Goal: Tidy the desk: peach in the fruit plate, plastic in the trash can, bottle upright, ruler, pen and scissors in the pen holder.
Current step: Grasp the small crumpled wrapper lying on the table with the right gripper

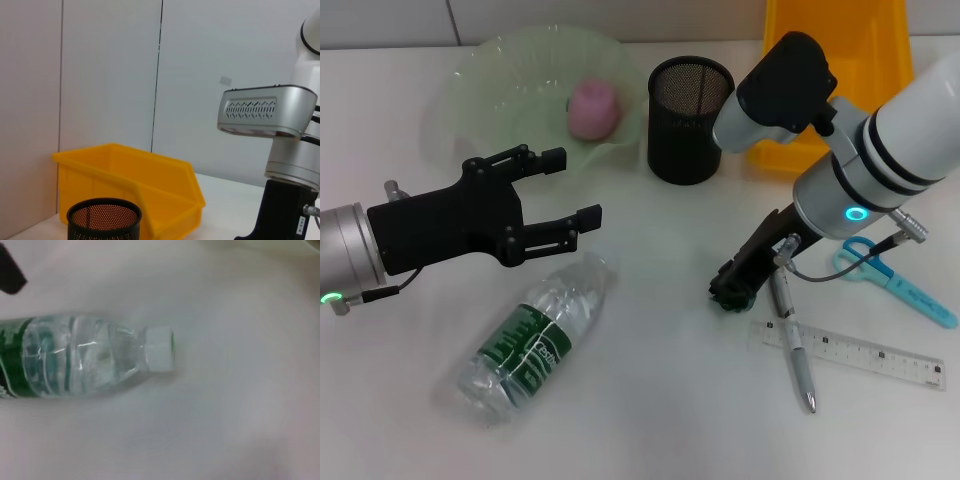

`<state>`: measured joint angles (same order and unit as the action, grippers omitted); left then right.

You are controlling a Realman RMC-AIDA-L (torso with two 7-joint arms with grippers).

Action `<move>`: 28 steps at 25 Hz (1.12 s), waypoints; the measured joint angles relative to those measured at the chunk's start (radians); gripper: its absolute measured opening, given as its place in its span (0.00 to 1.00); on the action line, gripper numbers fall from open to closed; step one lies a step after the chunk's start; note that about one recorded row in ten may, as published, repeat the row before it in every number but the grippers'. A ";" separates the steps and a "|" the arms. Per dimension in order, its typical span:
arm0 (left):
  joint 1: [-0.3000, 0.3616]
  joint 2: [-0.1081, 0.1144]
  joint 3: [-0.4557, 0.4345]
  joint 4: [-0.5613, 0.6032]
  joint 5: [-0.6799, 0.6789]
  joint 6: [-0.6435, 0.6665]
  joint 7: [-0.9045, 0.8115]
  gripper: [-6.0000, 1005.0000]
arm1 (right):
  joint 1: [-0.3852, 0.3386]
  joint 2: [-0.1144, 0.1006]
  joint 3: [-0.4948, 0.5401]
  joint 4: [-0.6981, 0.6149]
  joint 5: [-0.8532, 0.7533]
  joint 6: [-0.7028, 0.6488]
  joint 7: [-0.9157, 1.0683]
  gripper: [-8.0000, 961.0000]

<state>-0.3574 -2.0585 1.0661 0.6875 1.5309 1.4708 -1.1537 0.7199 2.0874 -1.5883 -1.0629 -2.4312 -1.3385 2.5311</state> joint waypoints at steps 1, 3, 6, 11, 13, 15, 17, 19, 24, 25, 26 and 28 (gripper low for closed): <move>0.000 0.000 0.000 0.000 0.000 0.000 0.000 0.83 | -0.003 -0.001 0.002 -0.008 0.000 -0.006 0.002 0.36; -0.001 0.000 0.000 0.000 0.000 0.000 0.000 0.83 | -0.010 -0.002 0.013 -0.029 0.000 -0.020 0.005 0.22; -0.002 0.000 0.000 0.000 0.000 0.000 0.000 0.83 | -0.028 -0.004 0.049 -0.076 0.000 -0.043 0.007 0.13; -0.005 0.000 0.000 0.000 0.000 0.000 0.000 0.83 | -0.075 -0.007 0.163 -0.241 -0.015 -0.108 0.009 0.11; -0.006 0.000 0.000 0.000 0.000 0.001 0.000 0.83 | -0.091 -0.008 0.244 -0.328 -0.033 -0.136 0.009 0.11; -0.007 0.001 0.000 0.000 0.000 0.002 0.000 0.83 | -0.103 -0.008 0.348 -0.414 -0.059 -0.151 0.005 0.11; -0.007 -0.001 0.000 0.001 0.000 0.004 0.000 0.83 | -0.109 -0.010 0.442 -0.470 -0.074 -0.138 -0.017 0.11; -0.007 -0.001 0.000 0.001 -0.001 0.005 0.000 0.83 | -0.112 -0.010 0.516 -0.484 -0.077 -0.090 -0.053 0.11; -0.008 -0.003 0.000 0.001 0.000 0.004 0.000 0.83 | -0.118 -0.010 0.591 -0.366 -0.067 0.115 -0.140 0.11; -0.008 -0.003 0.000 0.001 0.000 0.004 0.000 0.83 | -0.116 -0.010 0.592 -0.326 -0.061 0.162 -0.159 0.11; -0.009 -0.003 0.000 0.001 0.000 0.003 0.000 0.83 | -0.110 -0.010 0.590 -0.275 -0.052 0.206 -0.180 0.11; -0.012 -0.003 0.000 0.001 0.000 0.005 0.000 0.83 | -0.096 -0.010 0.589 -0.198 -0.023 0.268 -0.213 0.11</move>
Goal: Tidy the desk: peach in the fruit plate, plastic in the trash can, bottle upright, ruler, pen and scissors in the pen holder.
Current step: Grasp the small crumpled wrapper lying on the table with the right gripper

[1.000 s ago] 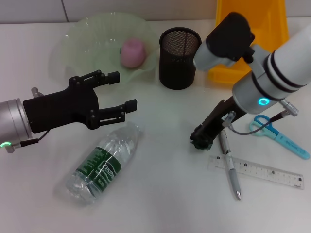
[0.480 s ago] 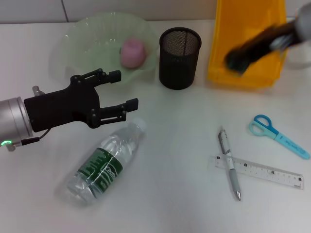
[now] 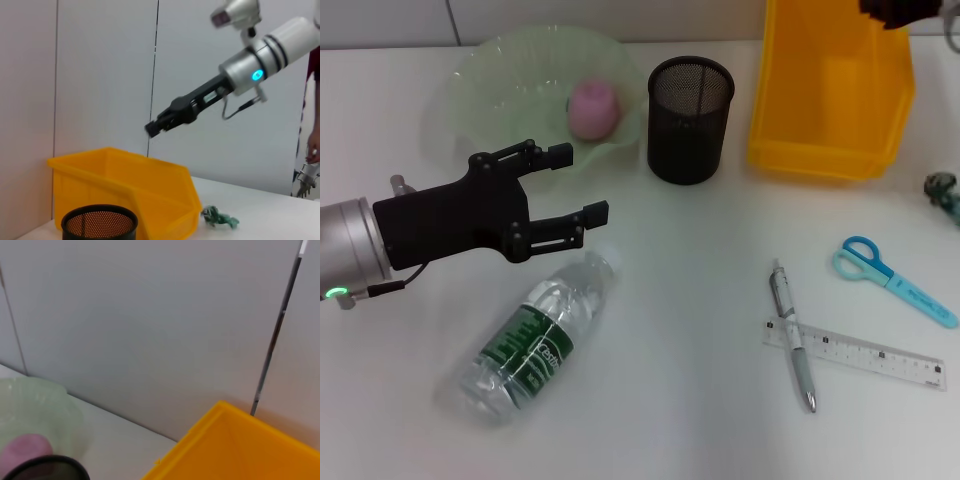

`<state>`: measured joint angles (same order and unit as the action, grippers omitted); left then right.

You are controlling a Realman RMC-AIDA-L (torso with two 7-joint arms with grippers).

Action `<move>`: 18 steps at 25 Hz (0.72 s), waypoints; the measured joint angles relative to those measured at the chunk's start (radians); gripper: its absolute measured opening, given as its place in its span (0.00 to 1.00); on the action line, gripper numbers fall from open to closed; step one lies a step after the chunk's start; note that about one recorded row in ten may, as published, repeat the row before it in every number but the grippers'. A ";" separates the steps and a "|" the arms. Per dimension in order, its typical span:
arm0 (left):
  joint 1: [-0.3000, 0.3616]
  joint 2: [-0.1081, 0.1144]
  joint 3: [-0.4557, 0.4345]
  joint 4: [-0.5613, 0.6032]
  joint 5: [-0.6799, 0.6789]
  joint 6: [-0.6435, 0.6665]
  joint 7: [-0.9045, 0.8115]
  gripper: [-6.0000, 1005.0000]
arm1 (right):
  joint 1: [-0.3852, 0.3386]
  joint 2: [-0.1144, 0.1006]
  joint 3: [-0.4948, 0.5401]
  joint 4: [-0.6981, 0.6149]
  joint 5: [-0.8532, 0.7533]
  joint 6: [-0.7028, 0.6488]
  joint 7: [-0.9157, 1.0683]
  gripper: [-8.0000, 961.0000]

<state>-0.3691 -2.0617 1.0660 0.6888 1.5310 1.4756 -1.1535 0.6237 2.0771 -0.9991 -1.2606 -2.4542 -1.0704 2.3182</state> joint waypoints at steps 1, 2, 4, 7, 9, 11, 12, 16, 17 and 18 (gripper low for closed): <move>-0.001 0.000 0.000 0.000 0.000 0.002 0.000 0.83 | 0.004 0.000 0.001 0.019 0.014 0.014 -0.008 0.11; -0.002 0.000 0.000 0.001 0.000 0.003 0.000 0.83 | 0.005 0.001 0.002 0.027 0.029 0.021 -0.013 0.11; -0.002 0.000 0.000 0.002 0.000 0.004 -0.001 0.83 | -0.010 0.002 0.000 0.007 0.058 0.017 -0.016 0.11; -0.003 0.000 0.000 0.002 0.000 0.005 -0.004 0.83 | -0.046 0.003 0.002 -0.067 0.077 -0.058 0.037 0.11; -0.002 0.000 0.000 0.003 -0.002 0.009 -0.006 0.83 | -0.075 0.000 0.004 -0.144 0.059 -0.163 0.114 0.11; 0.000 0.000 0.000 0.003 -0.005 0.012 -0.007 0.83 | -0.097 -0.001 0.005 -0.211 0.005 -0.271 0.167 0.11; 0.000 0.000 0.000 0.003 -0.005 0.012 -0.007 0.83 | -0.105 -0.001 0.006 -0.236 -0.041 -0.317 0.185 0.15; -0.001 0.000 0.000 0.003 -0.006 0.012 -0.008 0.83 | -0.132 0.003 0.011 -0.263 -0.186 -0.390 0.215 0.27; -0.003 0.000 0.000 0.002 -0.005 0.013 -0.009 0.83 | -0.135 0.003 0.012 -0.251 -0.210 -0.393 0.224 0.30; -0.003 0.000 0.000 0.002 -0.005 0.013 -0.009 0.83 | -0.136 0.002 0.013 -0.235 -0.237 -0.394 0.233 0.35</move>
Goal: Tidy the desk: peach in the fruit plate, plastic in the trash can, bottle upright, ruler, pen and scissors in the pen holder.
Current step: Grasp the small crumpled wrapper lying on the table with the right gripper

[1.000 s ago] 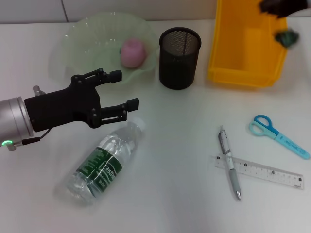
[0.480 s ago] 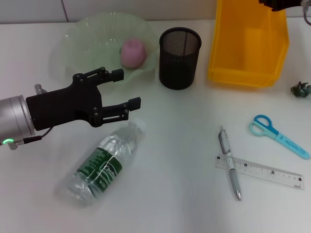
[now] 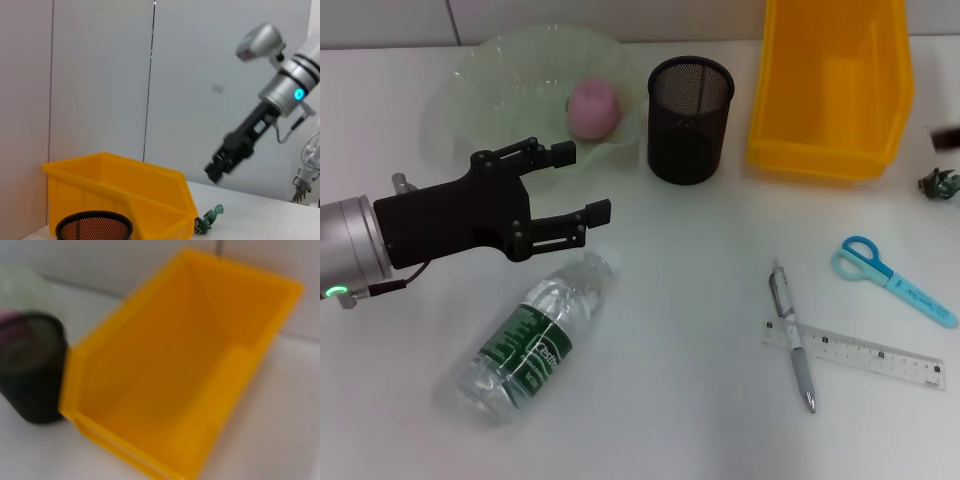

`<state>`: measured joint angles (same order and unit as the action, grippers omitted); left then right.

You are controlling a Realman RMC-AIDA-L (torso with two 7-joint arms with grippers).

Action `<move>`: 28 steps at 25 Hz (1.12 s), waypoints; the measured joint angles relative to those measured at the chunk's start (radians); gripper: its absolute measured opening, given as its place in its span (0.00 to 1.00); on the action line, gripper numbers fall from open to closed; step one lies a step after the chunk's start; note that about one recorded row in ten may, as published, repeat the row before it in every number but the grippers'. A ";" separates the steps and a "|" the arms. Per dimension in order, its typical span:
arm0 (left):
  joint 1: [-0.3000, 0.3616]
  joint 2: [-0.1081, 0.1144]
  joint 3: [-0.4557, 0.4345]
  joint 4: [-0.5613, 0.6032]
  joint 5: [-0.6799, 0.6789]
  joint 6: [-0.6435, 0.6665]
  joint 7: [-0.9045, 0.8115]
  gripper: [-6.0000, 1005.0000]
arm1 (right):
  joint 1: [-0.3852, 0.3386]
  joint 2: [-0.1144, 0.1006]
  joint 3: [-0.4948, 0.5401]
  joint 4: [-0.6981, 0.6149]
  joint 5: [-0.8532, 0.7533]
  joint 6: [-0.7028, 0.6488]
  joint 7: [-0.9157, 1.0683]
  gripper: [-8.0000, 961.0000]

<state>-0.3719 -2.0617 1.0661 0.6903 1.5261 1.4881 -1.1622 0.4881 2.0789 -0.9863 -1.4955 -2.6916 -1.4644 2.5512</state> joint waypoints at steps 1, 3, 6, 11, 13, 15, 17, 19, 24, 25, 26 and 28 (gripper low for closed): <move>0.000 0.000 0.000 0.000 0.000 0.000 0.000 0.83 | 0.000 -0.001 0.002 0.023 -0.029 0.001 0.011 0.40; 0.000 0.000 0.000 0.000 0.001 0.000 0.001 0.83 | 0.008 -0.001 0.005 0.084 -0.087 0.022 0.017 0.49; -0.002 0.000 0.000 -0.001 0.002 0.000 0.001 0.83 | 0.016 -0.001 0.007 0.165 -0.119 0.080 0.017 0.57; -0.003 0.000 0.005 -0.001 0.003 0.000 0.001 0.83 | 0.023 -0.003 0.007 0.246 -0.121 0.171 0.016 0.63; -0.003 0.000 0.005 -0.002 0.003 0.000 0.001 0.83 | 0.023 -0.003 0.006 0.262 -0.121 0.209 0.015 0.63; -0.003 0.000 0.005 -0.002 0.003 0.000 0.001 0.83 | 0.025 -0.003 0.006 0.277 -0.122 0.242 0.015 0.63; -0.003 0.000 0.006 -0.002 0.003 0.000 0.001 0.83 | 0.032 -0.003 0.006 0.302 -0.122 0.266 0.015 0.63; -0.003 0.000 0.005 -0.002 0.003 0.000 0.001 0.83 | 0.047 -0.005 0.007 0.342 -0.122 0.287 0.015 0.63; -0.002 0.000 0.004 -0.002 0.003 0.000 0.001 0.83 | 0.082 -0.008 0.006 0.438 -0.122 0.355 0.015 0.62; -0.002 0.000 0.004 -0.002 0.003 0.000 0.001 0.83 | 0.089 -0.008 0.006 0.455 -0.122 0.368 0.015 0.62; -0.002 0.000 0.004 -0.002 0.003 0.000 0.001 0.83 | 0.096 -0.009 0.007 0.472 -0.122 0.379 0.015 0.62; -0.002 0.000 0.001 -0.002 0.003 0.000 0.001 0.83 | 0.108 -0.011 0.007 0.500 -0.123 0.397 0.014 0.62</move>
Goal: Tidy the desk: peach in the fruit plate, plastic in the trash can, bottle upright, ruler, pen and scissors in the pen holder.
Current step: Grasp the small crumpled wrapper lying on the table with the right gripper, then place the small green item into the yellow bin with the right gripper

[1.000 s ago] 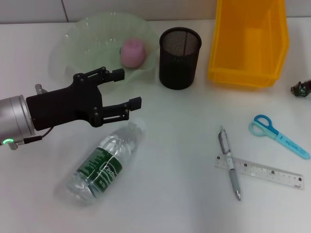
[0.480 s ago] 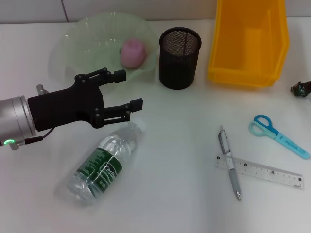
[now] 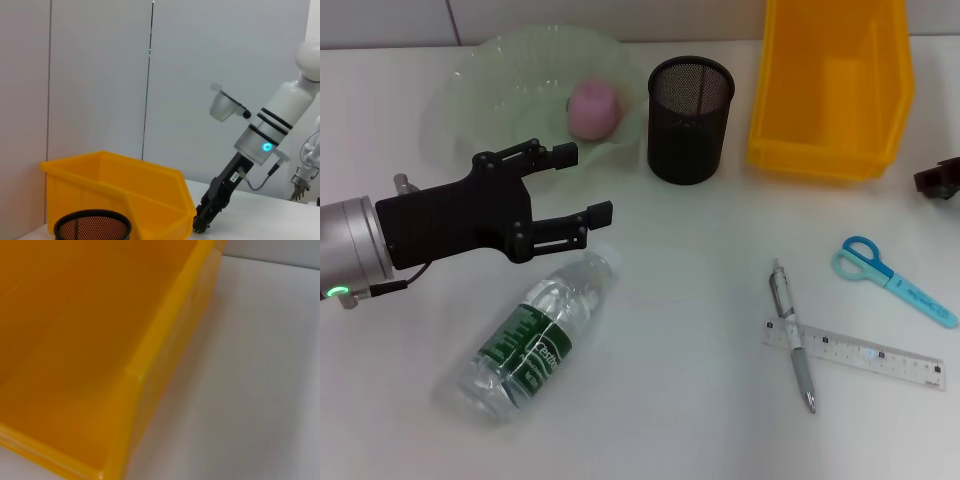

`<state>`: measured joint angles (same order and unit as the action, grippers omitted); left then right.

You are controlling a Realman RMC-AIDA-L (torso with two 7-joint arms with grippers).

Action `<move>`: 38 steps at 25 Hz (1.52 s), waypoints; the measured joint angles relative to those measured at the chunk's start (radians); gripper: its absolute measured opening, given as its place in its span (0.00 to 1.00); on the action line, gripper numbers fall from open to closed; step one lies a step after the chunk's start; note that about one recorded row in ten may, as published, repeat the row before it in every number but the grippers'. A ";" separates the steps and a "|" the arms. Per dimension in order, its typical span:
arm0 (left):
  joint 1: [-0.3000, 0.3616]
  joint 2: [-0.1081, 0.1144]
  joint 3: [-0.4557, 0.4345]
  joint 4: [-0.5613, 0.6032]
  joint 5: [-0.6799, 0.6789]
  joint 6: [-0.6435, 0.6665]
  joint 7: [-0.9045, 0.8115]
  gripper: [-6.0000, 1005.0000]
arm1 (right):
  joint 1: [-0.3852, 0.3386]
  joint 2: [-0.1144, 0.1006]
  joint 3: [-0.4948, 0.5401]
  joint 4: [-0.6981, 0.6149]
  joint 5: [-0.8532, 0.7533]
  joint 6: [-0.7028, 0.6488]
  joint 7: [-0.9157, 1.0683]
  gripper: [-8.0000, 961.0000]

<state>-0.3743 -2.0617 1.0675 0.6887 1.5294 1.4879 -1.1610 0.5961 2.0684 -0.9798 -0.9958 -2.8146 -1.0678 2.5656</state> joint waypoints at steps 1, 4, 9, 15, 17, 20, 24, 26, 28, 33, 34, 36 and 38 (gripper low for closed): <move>0.000 0.000 0.000 0.000 0.000 0.000 0.000 0.83 | 0.005 -0.002 0.000 0.013 0.000 0.008 0.000 0.62; 0.000 0.000 0.000 0.000 0.000 0.000 0.002 0.83 | 0.018 -0.009 -0.001 0.048 -0.002 0.022 0.000 0.54; 0.000 0.000 0.000 0.000 0.000 0.000 0.002 0.82 | 0.028 -0.021 0.000 0.083 -0.003 0.027 0.000 0.44; -0.004 0.000 0.000 0.000 0.000 0.000 0.003 0.82 | -0.003 -0.011 0.004 0.005 -0.002 0.004 0.007 0.34; -0.004 0.000 0.000 0.000 0.000 0.000 0.003 0.82 | -0.036 0.002 0.005 -0.087 0.003 -0.024 0.014 0.33; -0.004 0.000 0.000 0.000 0.000 0.000 0.003 0.82 | -0.055 0.008 0.004 -0.143 0.011 -0.039 0.019 0.32; -0.002 0.000 0.000 0.000 -0.001 0.001 0.002 0.82 | -0.127 0.013 0.002 -0.383 0.140 -0.107 0.034 0.27; -0.001 0.000 0.000 0.000 -0.002 0.001 0.002 0.82 | -0.142 0.010 0.004 -0.452 0.230 -0.119 0.032 0.24; -0.002 0.000 0.000 0.000 -0.003 0.002 0.004 0.82 | -0.145 0.010 -0.006 -0.510 0.362 -0.085 -0.008 0.21; -0.004 0.000 0.000 0.000 -0.003 0.001 0.005 0.82 | -0.033 0.006 -0.016 -0.382 0.428 0.003 -0.067 0.15; -0.004 0.000 0.000 0.000 -0.003 0.001 0.005 0.82 | -0.033 0.006 -0.016 -0.382 0.428 0.003 -0.067 0.14; -0.004 0.000 0.000 0.000 -0.003 0.001 0.005 0.82 | 0.042 -0.006 -0.009 -0.253 0.426 0.021 -0.091 0.14; -0.003 0.000 0.000 0.000 -0.006 0.001 0.005 0.82 | 0.143 -0.030 -0.007 -0.050 0.424 0.058 -0.126 0.15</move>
<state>-0.3772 -2.0616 1.0671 0.6888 1.5237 1.4884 -1.1556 0.7389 2.0381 -0.9872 -1.0459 -2.3901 -1.0094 2.4395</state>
